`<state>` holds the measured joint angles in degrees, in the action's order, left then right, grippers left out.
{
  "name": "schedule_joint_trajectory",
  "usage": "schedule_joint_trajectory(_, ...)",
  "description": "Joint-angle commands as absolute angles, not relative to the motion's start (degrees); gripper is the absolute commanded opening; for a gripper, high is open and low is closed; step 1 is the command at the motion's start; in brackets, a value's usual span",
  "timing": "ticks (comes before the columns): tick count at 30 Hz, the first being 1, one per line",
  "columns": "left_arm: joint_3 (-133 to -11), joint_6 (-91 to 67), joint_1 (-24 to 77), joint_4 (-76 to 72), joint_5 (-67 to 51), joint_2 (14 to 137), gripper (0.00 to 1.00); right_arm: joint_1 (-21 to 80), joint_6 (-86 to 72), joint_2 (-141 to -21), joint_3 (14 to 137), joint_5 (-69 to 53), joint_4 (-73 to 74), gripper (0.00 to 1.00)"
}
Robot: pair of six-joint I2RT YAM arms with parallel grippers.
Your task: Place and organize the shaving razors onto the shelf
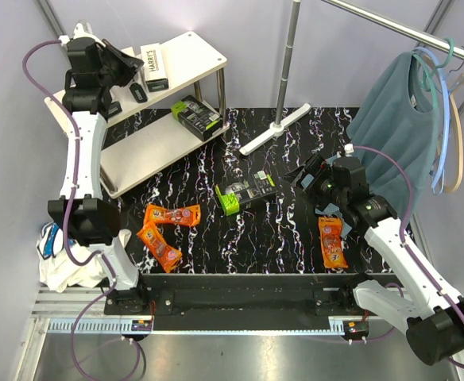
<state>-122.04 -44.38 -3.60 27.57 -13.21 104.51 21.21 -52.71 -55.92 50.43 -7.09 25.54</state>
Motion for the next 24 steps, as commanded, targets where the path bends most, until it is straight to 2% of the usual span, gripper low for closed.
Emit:
schedule_joint_trajectory(1, -119.4, -43.3, -5.9, 28.3, -11.4, 100.3, 0.00, 21.3, -51.6, -56.1, 50.3, -8.1, 23.7, 0.99)
schedule_joint_trajectory(14, -110.3, -42.4, -9.3, 28.4, -14.7, 96.2, 0.00, 21.3, -51.8, -56.5, 50.1, -9.0, 23.1, 1.00)
schedule_joint_trajectory(24, -109.9, -42.6, -9.1, 26.2, -20.1, 96.1, 0.00, 21.3, -51.7, -56.4, 50.3, -9.4, 23.1, 1.00)
